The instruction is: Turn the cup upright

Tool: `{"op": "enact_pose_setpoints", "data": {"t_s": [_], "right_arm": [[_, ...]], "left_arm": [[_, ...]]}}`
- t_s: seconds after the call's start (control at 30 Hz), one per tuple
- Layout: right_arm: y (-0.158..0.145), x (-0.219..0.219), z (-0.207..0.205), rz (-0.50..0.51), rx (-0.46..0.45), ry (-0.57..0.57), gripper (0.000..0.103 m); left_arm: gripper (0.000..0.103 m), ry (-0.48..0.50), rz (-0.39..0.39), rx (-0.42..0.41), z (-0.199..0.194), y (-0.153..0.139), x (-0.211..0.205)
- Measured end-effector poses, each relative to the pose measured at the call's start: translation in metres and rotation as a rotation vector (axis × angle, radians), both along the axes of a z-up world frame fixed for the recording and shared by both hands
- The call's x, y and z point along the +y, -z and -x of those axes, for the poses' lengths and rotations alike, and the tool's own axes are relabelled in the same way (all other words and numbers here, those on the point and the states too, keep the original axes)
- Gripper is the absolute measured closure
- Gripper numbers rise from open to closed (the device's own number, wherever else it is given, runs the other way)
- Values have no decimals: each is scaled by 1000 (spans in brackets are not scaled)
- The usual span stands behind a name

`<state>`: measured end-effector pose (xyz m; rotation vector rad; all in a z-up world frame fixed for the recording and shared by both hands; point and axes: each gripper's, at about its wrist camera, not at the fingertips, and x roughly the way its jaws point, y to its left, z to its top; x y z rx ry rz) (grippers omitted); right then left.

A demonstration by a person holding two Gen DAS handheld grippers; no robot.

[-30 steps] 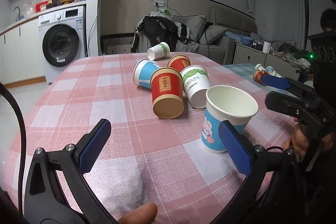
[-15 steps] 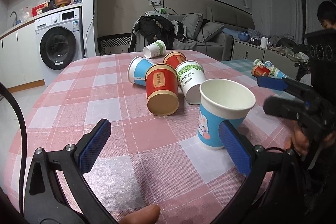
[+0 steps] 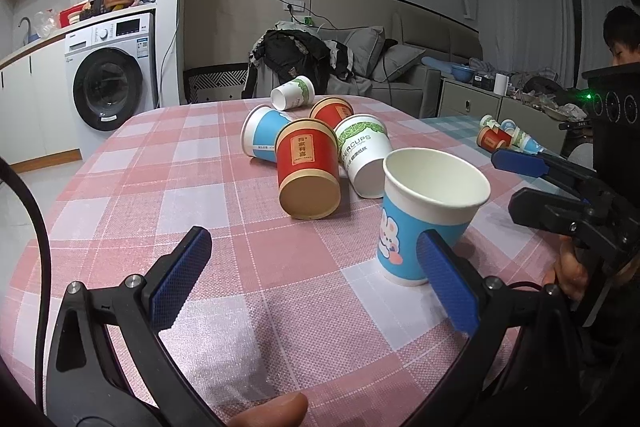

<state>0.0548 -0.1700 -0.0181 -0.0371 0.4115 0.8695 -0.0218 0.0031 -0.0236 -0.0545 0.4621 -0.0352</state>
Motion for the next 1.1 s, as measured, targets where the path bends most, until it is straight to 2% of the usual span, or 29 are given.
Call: {"op": "enact_pose_setpoints", "data": {"t_s": [1.1], "right_arm": [[0,1,0,3,5,-2,0]], "left_arm": [[1,5,1,2,-2,2,2]]}}
